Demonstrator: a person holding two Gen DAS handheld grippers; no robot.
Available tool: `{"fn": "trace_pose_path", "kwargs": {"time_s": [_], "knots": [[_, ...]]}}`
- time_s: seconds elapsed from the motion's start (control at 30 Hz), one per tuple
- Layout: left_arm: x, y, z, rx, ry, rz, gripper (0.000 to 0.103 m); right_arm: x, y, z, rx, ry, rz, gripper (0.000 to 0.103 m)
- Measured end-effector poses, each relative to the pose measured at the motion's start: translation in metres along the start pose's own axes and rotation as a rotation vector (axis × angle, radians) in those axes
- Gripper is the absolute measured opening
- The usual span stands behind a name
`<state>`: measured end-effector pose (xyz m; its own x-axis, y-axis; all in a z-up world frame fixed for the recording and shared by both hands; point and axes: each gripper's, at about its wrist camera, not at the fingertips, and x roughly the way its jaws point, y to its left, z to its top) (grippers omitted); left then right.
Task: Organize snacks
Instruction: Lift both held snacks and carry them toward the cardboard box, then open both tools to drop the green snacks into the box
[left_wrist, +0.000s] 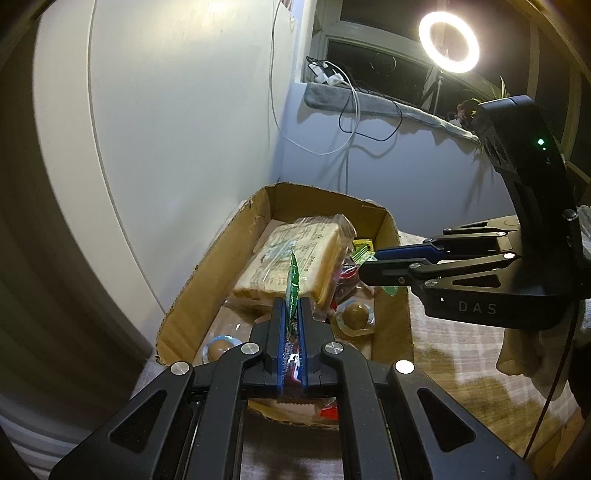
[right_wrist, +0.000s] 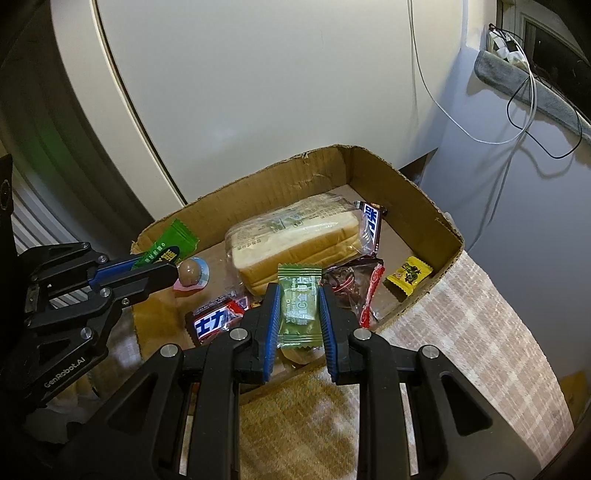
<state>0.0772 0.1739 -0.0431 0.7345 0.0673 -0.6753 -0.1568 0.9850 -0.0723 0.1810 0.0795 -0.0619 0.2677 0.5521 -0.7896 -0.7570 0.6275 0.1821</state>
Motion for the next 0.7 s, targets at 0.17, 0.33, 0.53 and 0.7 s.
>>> {"fn": "trace_pose_path", "kwargs": {"time_s": [0.17,0.33,0.53,0.7], "knots": [[0.0026,0.0019,-0.0007,-0.002,0.009,0.006,0.005,0.0055,-0.0019,0.0011,0.002,0.007,0.002,0.022],[0.0033,0.0024,-0.0001,-0.003,0.011,0.005,0.005,0.0076,-0.0031,0.0019,0.0,0.011,0.004,0.022],[0.004,0.0029,-0.0001,-0.001,0.013,0.007,0.019,0.0075,-0.001,0.0026,-0.009,0.012,-0.009,0.029],[0.004,0.0022,-0.001,0.002,0.011,0.008,0.036,0.0031,-0.0013,0.0021,-0.014,-0.006,-0.028,0.068]]}}
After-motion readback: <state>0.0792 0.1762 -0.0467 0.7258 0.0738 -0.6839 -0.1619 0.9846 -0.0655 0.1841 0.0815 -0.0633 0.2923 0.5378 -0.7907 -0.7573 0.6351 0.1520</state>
